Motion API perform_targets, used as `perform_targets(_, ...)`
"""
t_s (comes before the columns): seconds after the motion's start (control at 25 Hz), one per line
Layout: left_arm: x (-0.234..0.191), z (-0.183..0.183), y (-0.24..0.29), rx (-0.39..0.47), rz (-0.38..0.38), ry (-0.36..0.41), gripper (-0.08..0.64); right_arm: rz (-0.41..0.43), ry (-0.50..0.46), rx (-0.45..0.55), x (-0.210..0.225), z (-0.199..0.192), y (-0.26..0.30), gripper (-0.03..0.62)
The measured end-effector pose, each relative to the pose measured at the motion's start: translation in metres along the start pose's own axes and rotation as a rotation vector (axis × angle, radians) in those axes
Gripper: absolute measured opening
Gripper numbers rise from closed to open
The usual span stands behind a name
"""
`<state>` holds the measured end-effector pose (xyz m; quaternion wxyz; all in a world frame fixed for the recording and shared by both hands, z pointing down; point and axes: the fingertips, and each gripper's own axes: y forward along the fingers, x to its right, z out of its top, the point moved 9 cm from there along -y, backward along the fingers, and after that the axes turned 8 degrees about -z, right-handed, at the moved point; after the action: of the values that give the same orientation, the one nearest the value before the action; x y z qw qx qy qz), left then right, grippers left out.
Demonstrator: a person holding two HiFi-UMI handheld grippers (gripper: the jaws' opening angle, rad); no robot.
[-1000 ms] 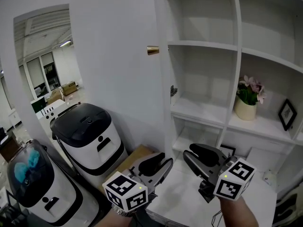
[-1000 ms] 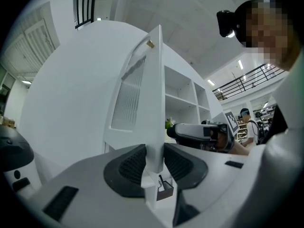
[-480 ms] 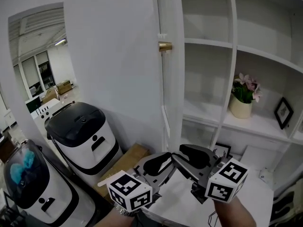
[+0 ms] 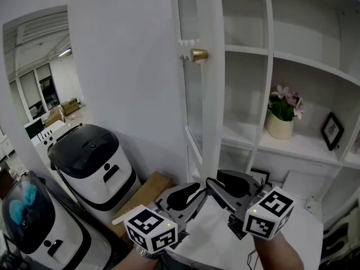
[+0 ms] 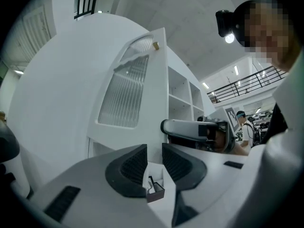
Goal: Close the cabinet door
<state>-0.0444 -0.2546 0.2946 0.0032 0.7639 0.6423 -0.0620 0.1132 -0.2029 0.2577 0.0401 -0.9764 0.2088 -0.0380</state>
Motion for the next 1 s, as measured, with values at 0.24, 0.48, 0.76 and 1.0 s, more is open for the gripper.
perform_targets(0.24, -0.005, -0.002, 0.002, 0.004, 0.015, -0.021, 0.041, -0.062, -0.004, 0.016, 0.018, 0.001, -0.01, 0.083)
perform_targets(0.48, -0.005, -0.005, 0.013, -0.01, -0.002, -0.024, 0.011, -0.133, -0.004, 0.027, 0.041, 0.002, -0.02, 0.069)
perform_targets(0.76, -0.007, -0.01, 0.028, -0.024, -0.039, -0.032, 0.008, -0.176, -0.002, 0.027, 0.062, 0.003, -0.026, 0.063)
perform_targets(1.0, -0.012, -0.012, 0.039, -0.024, -0.069, -0.041, 0.006, -0.22, -0.011, 0.026, 0.076, 0.004, -0.028, 0.061)
